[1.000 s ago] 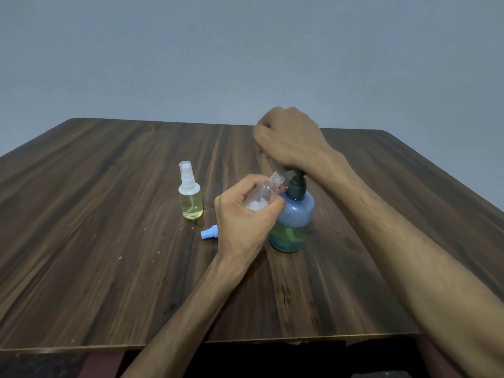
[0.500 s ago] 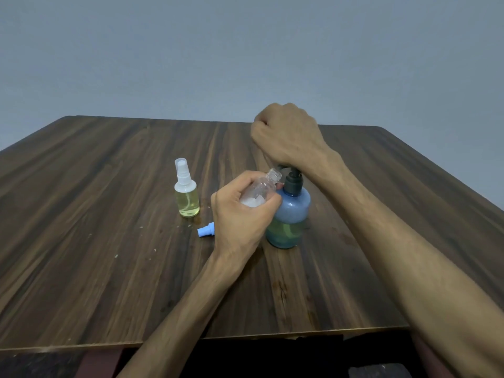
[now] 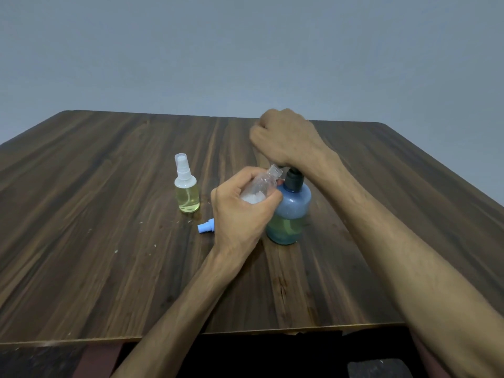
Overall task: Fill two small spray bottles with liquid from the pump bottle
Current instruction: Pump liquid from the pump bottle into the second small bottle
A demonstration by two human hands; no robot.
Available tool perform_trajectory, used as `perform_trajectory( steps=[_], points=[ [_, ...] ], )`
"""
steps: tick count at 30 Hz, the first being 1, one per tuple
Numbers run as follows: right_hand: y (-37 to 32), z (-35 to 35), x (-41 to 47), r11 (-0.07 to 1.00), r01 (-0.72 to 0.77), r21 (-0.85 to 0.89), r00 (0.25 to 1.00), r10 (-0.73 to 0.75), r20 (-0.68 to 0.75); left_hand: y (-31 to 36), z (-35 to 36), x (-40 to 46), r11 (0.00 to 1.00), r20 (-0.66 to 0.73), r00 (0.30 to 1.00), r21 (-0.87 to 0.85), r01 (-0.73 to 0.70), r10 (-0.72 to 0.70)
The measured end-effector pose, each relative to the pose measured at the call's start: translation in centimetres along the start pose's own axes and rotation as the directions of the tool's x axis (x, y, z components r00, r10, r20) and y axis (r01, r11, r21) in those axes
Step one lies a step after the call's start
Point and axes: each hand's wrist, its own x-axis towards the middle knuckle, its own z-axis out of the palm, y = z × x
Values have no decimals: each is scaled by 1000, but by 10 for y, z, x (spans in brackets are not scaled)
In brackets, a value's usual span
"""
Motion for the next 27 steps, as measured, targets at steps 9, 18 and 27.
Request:
perform_trajectory(
  steps=[9, 18, 27],
  points=[
    [1, 3, -2, 1000, -15, -15, 998, 15, -53, -1, 0, 0, 1000, -3, 1000, 7, -13, 13],
    [-3, -14, 4, 999, -48, 12, 997, 47, 58, 3, 1, -1, 996, 1, 998, -60, 66, -66],
    [1, -4, 0, 1000, -8, -20, 999, 7, -42, 0, -1, -2, 998, 2, 999, -53, 38, -38]
  ],
)
